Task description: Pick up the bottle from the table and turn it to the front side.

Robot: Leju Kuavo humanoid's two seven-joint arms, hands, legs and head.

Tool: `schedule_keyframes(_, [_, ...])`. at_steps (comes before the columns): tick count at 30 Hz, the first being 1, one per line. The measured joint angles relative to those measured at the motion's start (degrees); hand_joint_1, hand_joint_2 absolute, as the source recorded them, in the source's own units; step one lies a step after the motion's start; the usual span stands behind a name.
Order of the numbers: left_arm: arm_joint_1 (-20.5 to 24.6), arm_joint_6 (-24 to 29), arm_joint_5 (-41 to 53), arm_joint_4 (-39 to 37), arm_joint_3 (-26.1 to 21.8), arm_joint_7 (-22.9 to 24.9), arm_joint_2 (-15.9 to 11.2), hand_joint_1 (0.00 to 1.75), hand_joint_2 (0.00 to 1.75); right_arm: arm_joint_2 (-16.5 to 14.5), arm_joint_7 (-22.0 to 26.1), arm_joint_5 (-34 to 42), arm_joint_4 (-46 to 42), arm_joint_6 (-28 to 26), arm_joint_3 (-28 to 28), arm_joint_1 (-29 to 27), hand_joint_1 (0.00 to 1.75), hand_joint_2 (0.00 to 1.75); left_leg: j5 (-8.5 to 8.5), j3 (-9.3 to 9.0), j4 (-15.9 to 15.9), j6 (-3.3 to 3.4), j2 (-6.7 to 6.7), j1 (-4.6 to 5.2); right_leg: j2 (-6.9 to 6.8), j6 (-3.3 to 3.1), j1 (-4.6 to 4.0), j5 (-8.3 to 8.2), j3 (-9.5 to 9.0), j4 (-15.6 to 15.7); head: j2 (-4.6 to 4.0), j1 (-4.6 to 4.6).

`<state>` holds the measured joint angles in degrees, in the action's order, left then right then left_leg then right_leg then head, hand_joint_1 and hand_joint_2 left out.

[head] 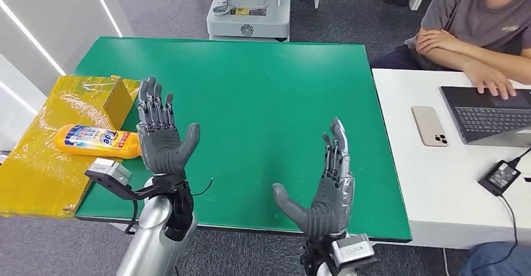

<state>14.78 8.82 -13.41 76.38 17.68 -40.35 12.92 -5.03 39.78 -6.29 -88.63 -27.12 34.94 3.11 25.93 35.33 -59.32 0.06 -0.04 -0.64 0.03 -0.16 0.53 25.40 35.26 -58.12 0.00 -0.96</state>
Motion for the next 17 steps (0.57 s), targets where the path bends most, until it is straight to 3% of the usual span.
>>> schedule_keyframes(17, [-1.7, 1.8, 4.9, 2.3, 0.5, 0.0, 0.2, 0.00, 1.75, -0.6, 0.1, 0.0, 1.6, -0.2, -1.0, 0.9, 0.00, 1.75, -0.01, 0.00, 0.0, -0.01, 0.00, 0.01, 0.00, 0.00, 0.00, 0.00, 0.00, 0.0, 0.00, 0.00])
